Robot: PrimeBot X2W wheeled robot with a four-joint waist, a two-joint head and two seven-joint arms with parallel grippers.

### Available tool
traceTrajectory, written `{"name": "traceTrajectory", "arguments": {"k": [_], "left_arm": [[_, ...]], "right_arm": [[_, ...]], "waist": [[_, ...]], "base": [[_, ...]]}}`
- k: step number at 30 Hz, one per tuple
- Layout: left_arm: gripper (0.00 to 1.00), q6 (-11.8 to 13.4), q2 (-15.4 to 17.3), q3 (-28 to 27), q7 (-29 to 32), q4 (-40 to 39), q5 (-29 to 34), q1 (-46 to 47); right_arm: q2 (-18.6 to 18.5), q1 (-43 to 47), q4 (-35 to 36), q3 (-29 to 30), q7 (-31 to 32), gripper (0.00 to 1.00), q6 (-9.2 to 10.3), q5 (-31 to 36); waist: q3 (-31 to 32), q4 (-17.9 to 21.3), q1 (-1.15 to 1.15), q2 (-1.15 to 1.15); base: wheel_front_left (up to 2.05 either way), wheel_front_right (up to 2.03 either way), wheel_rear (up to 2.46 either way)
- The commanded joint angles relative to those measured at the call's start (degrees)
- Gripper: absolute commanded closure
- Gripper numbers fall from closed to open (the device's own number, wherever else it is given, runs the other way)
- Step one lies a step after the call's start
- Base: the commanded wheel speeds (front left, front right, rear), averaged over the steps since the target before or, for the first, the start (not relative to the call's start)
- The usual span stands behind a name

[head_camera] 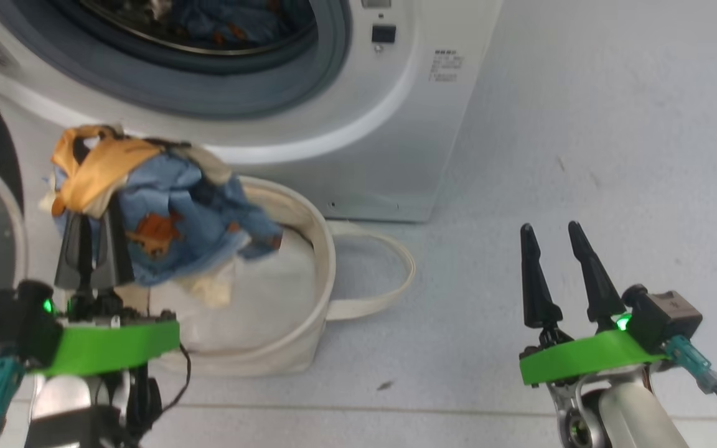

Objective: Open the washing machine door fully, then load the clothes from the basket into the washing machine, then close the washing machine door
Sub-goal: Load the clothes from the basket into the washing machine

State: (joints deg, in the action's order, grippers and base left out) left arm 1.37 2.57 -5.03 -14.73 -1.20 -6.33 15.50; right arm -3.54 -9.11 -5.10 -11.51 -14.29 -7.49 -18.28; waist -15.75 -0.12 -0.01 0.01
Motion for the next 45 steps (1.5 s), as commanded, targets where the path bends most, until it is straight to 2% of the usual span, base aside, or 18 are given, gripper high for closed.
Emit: {"name": "traceTrajectory", "arguments": {"k": [1,11,25,33,36,45], "left_arm": [[1.0,-0.4,0.4,-2.2,-0.3,-3.9,-0.6,-1.3],[1.0,2.0,0.3,-0.1,-0.3,-8.1,-4.9,-9.7],[1.0,3.4,0.3,0.7,-0.3,-9.0,-6.9,-9.5],[1.0,3.7,0.3,-1.5,-0.3,-9.5,-9.5,-1.4],[1.0,2.9,0.3,-2.5,-0.3,-8.5,-9.7,3.0],[1.0,-1.0,0.3,-10.4,-0.3,-2.4,-9.0,24.6]], "right_arm": [[0.6,0.8,1.6,-0.9,-0.7,0.0,0.0,-0.6],[0.7,3.6,1.4,-1.2,-0.7,0.0,0.0,-2.3],[0.7,3.7,2.0,-1.9,-0.7,0.0,0.0,-2.4],[0.7,1.1,3.2,-1.5,-0.7,0.0,0.0,-1.3],[0.7,-0.2,3.7,-1.9,-0.7,0.0,0.0,-1.1],[0.7,-5.1,5.6,-2.3,-0.7,0.0,0.0,-0.9]], "waist": [[3.1,-0.7,0.01,-0.01],[8.5,0.0,0.01,-0.01],[6.7,0.9,0.01,-0.01],[-0.9,2.6,0.01,-0.01],[-4.3,3.6,0.01,-0.01],[-17.1,7.4,0.01,-0.01]], "base": [[0.0,0.0,0.0],[0.0,0.0,0.0],[0.0,0.0,0.0],[0.0,0.0,0.0],[0.0,0.0,0.0],[0.0,0.0,0.0]]}}
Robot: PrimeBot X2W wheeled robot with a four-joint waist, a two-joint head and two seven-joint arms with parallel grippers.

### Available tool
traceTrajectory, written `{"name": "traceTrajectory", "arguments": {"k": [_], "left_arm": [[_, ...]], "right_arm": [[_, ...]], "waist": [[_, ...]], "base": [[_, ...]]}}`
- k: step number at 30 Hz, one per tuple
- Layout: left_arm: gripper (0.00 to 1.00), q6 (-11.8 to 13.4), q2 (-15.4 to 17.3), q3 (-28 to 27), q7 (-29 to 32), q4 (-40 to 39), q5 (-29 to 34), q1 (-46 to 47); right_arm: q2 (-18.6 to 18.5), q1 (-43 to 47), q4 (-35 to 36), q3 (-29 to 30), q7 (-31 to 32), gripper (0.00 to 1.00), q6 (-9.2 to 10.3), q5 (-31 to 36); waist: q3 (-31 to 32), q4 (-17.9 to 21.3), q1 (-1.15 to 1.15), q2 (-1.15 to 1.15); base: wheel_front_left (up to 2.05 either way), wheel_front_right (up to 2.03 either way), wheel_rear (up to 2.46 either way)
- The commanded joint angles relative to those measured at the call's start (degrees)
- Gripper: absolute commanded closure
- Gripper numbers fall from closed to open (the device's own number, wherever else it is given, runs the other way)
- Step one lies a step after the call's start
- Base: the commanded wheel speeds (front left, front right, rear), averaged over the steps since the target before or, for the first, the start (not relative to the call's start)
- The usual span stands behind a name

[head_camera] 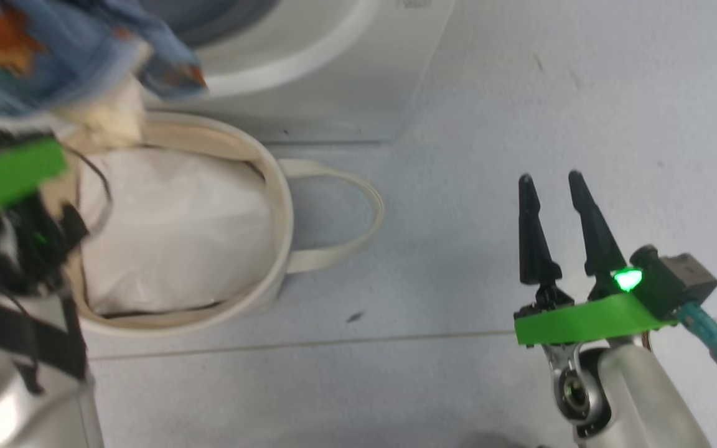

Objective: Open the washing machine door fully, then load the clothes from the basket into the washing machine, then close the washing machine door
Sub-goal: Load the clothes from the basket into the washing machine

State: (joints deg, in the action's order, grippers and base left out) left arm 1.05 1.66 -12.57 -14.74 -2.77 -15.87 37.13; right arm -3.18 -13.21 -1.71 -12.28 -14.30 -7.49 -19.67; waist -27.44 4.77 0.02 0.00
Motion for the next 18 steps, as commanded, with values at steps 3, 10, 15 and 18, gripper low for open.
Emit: {"name": "traceTrajectory", "arguments": {"k": [3,10,15,18], "left_arm": [[1.0,-1.7,1.2,-4.9,-0.3,1.2,0.9,7.5],[1.0,-4.7,1.2,-10.4,-0.3,8.5,3.5,21.3],[1.0,-6.0,1.2,-12.9,-0.3,12.9,4.9,29.3],[1.0,-6.5,1.2,-12.8,-0.3,15.9,6.4,32.9]], "right_arm": [[0.3,-2.0,2.5,-1.6,-0.7,0.0,0.0,0.3],[0.3,-4.6,3.2,-2.5,-0.7,0.0,0.0,-0.8],[0.3,-5.8,3.6,-2.9,-0.7,0.0,0.0,-1.5],[0.3,-6.4,3.7,-3.1,-0.7,0.0,0.0,-1.6]], "waist": [[-7.9,3.4,-0.02,0.0],[-15.5,6.2,-0.02,0.0],[-19.5,7.6,-0.02,0.0],[-21.3,8.0,-0.02,0.0]], "base": [[0.0,0.0,0.0],[0.0,0.0,0.0],[0.0,0.0,0.0],[0.0,0.0,0.0]]}}
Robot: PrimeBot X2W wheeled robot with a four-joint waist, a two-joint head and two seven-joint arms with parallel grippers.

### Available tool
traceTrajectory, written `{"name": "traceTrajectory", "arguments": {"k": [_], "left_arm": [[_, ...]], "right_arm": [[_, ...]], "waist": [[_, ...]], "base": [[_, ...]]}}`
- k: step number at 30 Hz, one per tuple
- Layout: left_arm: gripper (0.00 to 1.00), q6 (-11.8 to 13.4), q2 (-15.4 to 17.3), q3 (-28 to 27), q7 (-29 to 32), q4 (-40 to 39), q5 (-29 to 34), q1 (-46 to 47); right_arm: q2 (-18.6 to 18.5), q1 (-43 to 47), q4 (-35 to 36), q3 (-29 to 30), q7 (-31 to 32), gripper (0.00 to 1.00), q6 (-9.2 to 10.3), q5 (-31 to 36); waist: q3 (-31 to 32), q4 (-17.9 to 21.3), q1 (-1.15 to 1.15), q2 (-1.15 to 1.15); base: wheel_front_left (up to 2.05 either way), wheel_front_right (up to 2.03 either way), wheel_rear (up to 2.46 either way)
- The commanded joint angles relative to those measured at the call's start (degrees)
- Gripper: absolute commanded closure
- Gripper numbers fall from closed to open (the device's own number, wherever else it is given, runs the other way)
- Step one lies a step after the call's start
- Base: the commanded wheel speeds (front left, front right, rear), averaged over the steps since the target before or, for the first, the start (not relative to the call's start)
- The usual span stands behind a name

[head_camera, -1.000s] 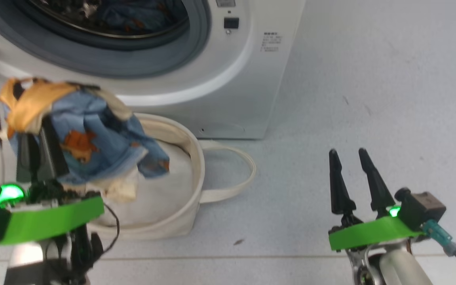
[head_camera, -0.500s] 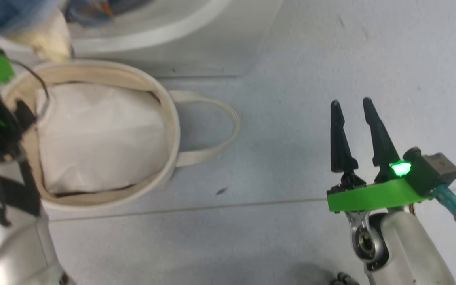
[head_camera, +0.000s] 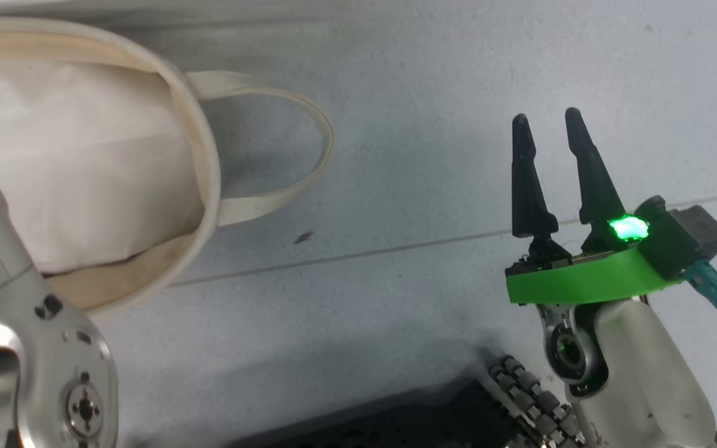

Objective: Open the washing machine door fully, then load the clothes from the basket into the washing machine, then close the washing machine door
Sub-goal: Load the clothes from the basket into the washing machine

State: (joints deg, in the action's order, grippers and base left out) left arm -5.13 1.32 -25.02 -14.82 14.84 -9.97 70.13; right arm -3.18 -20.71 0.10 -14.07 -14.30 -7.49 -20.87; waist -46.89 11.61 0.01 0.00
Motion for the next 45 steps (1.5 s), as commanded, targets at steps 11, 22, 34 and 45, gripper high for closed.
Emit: {"name": "traceTrajectory", "arguments": {"k": [11,22,34,45], "left_arm": [[1.0,-1.1,1.6,-1.0,-0.2,3.2,2.0,10.3],[1.0,-0.9,1.6,-0.3,-0.2,1.2,8.1,17.6],[1.0,6.0,9.3,10.6,-0.2,15.7,19.6,22.8],[0.11,9.7,13.2,16.1,-0.2,21.5,17.8,28.7]], "right_arm": [[0.3,0.5,2.4,-2.0,-0.7,0.0,0.0,-0.8],[0.3,0.4,3.8,-2.2,-0.7,0.0,0.0,-4.2],[0.3,1.2,3.9,-3.4,-0.7,0.0,0.0,-4.7],[0.3,2.3,3.1,-3.6,-0.7,0.0,0.0,-2.4]], "waist": [[-5.3,1.8,-0.01,0.0],[-7.5,2.0,-0.01,0.0],[-7.6,2.8,-0.01,0.0],[-8.6,0.9,-0.01,0.0]], "base": [[0.0,0.0,0.0],[0.0,0.0,0.0],[0.0,0.0,0.0],[0.03,0.03,0.03]]}}
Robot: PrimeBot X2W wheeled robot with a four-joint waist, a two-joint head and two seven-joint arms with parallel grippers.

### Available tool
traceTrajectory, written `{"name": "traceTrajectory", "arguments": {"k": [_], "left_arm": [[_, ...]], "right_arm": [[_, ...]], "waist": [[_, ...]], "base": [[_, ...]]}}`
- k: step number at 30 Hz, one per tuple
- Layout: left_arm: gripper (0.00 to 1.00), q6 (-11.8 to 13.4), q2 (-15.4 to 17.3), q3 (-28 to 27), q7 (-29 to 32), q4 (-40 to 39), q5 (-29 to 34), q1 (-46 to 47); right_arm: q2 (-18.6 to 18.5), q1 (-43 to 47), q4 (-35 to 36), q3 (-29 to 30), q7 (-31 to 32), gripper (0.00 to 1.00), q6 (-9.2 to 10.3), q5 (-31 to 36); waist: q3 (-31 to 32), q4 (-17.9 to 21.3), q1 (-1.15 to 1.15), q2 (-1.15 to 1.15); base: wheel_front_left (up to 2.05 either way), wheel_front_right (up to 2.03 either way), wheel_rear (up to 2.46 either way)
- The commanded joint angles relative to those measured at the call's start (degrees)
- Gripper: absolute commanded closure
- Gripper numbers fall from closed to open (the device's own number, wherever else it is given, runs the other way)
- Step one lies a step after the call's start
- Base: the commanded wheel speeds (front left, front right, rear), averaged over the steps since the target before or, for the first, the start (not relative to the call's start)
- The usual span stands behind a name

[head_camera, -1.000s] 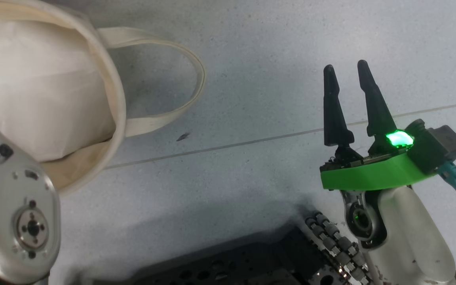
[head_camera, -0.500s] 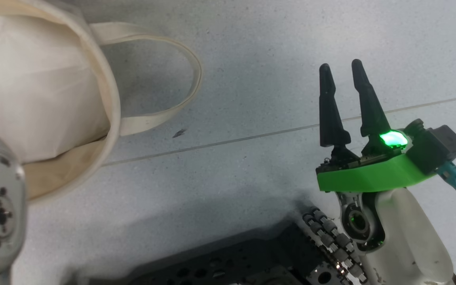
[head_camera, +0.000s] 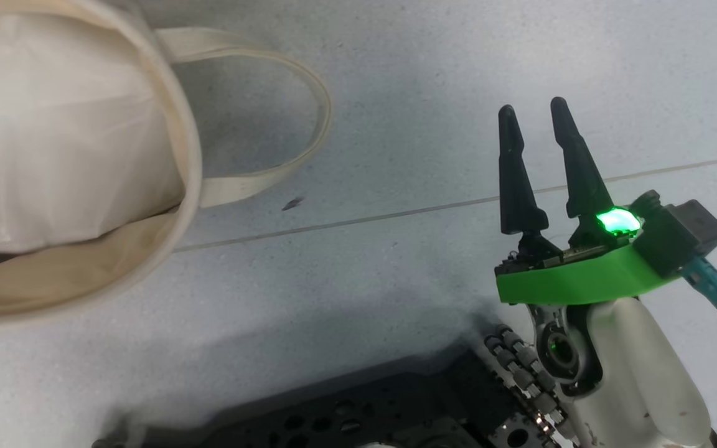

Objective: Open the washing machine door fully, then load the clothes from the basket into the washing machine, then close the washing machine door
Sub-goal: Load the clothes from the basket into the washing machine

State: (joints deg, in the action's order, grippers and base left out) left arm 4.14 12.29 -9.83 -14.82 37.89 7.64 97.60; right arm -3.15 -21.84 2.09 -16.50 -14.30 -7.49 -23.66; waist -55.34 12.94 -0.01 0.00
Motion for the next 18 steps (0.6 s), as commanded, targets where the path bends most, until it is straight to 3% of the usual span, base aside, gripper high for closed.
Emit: {"name": "traceTrajectory", "arguments": {"k": [1,6,9,18], "left_arm": [[0.0,0.7,2.3,1.4,-0.2,-0.5,0.1,1.4],[0.0,2.0,1.1,1.3,-0.2,0.6,-3.4,1.3],[0.0,1.5,-0.2,1.7,-0.2,-0.6,-5.1,-0.8],[0.0,-0.2,-5.2,3.4,-0.2,-6.4,-8.2,-17.5]], "right_arm": [[0.3,3.5,1.0,-1.1,-0.7,0.0,0.0,0.6],[0.3,3.5,0.6,-0.3,-0.7,0.0,0.0,1.6],[0.3,3.1,0.4,0.0,-0.7,0.0,0.0,2.8],[0.3,3.5,-2.0,2.9,-0.7,0.0,0.0,6.2]], "waist": [[-0.2,-0.6,0.01,0.0],[0.5,-1.9,0.01,0.0],[1.5,-3.2,0.01,0.0],[10.5,-7.6,0.01,0.0]], "base": [[0.0,0.0,0.0],[0.0,0.0,0.0],[0.0,0.0,0.0],[0.0,0.0,0.0]]}}
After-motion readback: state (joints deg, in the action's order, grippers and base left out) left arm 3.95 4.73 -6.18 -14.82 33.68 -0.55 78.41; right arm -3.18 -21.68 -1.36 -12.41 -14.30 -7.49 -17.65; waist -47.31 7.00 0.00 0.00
